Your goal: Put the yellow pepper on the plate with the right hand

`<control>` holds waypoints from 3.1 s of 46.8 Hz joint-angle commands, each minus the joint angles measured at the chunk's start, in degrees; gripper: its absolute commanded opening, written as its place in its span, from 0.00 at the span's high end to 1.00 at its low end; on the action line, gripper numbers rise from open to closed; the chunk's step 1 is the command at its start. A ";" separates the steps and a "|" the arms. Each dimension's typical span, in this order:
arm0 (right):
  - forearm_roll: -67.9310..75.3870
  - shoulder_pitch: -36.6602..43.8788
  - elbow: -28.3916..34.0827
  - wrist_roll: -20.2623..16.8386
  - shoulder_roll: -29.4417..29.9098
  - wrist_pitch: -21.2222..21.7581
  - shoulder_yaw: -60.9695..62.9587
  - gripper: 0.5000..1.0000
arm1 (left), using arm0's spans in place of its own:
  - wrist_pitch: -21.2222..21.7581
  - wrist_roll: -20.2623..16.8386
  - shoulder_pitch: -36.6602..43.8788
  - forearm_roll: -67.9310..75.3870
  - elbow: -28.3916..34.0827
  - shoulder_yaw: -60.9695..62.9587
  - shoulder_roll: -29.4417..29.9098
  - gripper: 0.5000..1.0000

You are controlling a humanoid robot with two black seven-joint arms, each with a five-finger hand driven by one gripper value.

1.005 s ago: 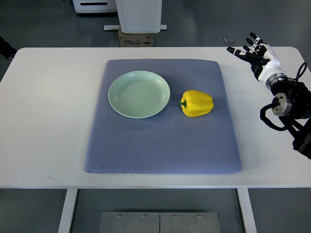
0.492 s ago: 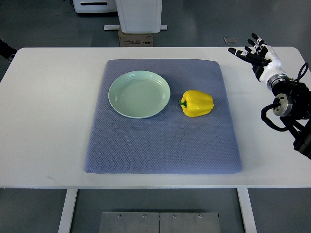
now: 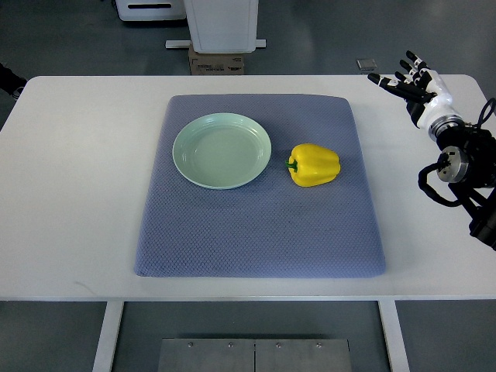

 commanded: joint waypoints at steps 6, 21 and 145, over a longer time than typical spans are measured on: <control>-0.04 0.04 -1.09 0.00 0.18 0.00 -0.09 0.00 | 0.00 0.00 0.00 -0.01 0.00 0.00 0.00 0.00; -0.21 -0.22 -0.39 0.96 -0.08 0.17 -0.80 0.00 | 0.00 0.00 0.00 -0.01 0.00 0.00 0.00 0.00; -32.91 20.43 9.45 17.67 -5.97 11.07 -53.71 0.05 | 0.00 0.00 0.00 -0.01 0.00 0.00 0.00 0.00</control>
